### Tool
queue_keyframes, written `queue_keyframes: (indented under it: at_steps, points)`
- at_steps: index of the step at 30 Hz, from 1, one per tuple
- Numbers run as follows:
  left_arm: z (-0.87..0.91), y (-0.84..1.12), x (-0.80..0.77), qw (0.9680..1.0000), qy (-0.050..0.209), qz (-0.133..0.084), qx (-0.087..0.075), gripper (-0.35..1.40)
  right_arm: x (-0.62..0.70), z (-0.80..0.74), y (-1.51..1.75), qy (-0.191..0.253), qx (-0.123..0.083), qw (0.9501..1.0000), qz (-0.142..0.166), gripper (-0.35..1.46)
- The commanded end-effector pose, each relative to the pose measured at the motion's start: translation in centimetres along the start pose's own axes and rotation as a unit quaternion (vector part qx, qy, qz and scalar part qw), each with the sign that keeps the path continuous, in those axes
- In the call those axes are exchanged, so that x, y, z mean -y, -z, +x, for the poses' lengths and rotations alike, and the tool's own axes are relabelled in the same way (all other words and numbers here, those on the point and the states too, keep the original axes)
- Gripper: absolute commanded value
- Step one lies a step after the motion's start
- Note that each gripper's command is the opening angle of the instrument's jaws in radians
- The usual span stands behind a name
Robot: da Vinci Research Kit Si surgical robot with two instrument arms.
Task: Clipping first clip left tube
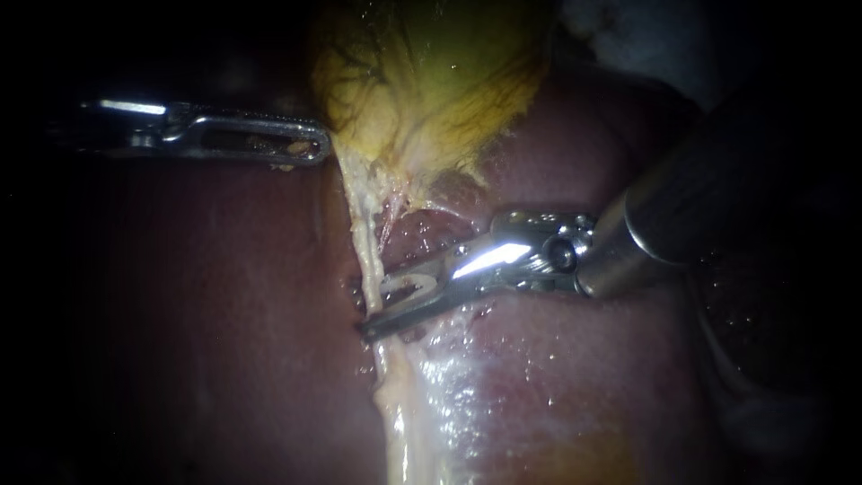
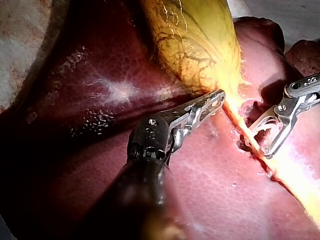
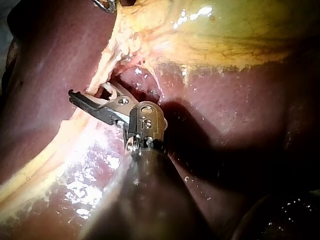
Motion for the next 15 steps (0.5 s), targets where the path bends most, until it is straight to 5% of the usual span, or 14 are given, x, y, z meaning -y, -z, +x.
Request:
queue_keyframes:
  at_steps: [1, 15]
  points:
    - [0.0, 0.0, 0.0, 1.0, 0.0, 0.0, 0.0, -0.35, 0.0, 0.0, 0.0, 0.0, 0.0, 1.0, 0.0, 0.53]
    - [0.0, 0.01, 0.0, 1.0, 0.0, 0.0, 0.0, -0.35, 0.01, -0.1, 0.39, 0.002, 0.006, 0.9999, 0.01, 0.55]
